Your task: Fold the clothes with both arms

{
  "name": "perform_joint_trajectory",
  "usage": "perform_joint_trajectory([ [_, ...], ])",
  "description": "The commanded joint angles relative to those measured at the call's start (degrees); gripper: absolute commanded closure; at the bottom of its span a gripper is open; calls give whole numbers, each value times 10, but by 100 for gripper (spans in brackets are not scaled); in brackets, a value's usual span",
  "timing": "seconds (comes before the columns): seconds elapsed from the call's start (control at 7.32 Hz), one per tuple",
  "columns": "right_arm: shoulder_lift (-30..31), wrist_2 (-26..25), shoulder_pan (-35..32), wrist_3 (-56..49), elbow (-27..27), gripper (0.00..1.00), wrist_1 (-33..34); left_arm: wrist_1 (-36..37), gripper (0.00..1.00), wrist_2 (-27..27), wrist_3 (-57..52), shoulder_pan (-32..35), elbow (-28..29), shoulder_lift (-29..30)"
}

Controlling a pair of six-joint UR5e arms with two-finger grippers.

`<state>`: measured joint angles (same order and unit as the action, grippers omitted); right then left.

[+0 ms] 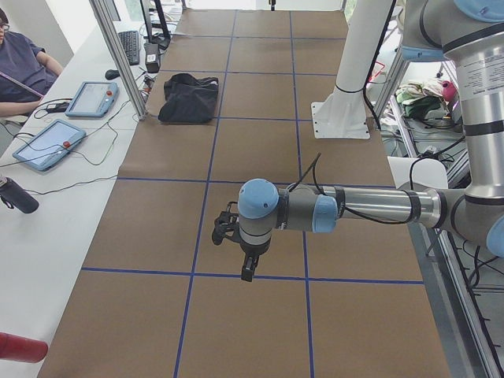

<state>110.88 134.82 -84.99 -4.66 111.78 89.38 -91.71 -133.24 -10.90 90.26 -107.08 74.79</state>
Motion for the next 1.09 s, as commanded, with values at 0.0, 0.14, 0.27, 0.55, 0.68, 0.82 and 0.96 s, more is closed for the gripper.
perform_joint_trajectory([
  [0.0, 0, -1, 0, 0, 3, 0, -1, 0, 0, 0, 0, 0, -1, 0],
  [0.14, 0, -1, 0, 0, 3, 0, -1, 0, 0, 0, 0, 0, -1, 0],
  [0.27, 0, -1, 0, 0, 3, 0, -1, 0, 0, 0, 0, 0, -1, 0],
  [0.55, 0, -1, 0, 0, 3, 0, -1, 0, 0, -1, 0, 0, -1, 0],
  [0.68, 0, -1, 0, 0, 3, 0, -1, 0, 0, 0, 0, 0, -4, 0],
  [0.82, 0, -1, 0, 0, 3, 0, -1, 0, 0, 0, 0, 0, -5, 0],
  [0.96, 0, -1, 0, 0, 2, 0, -1, 0, 0, 0, 0, 0, -8, 0],
])
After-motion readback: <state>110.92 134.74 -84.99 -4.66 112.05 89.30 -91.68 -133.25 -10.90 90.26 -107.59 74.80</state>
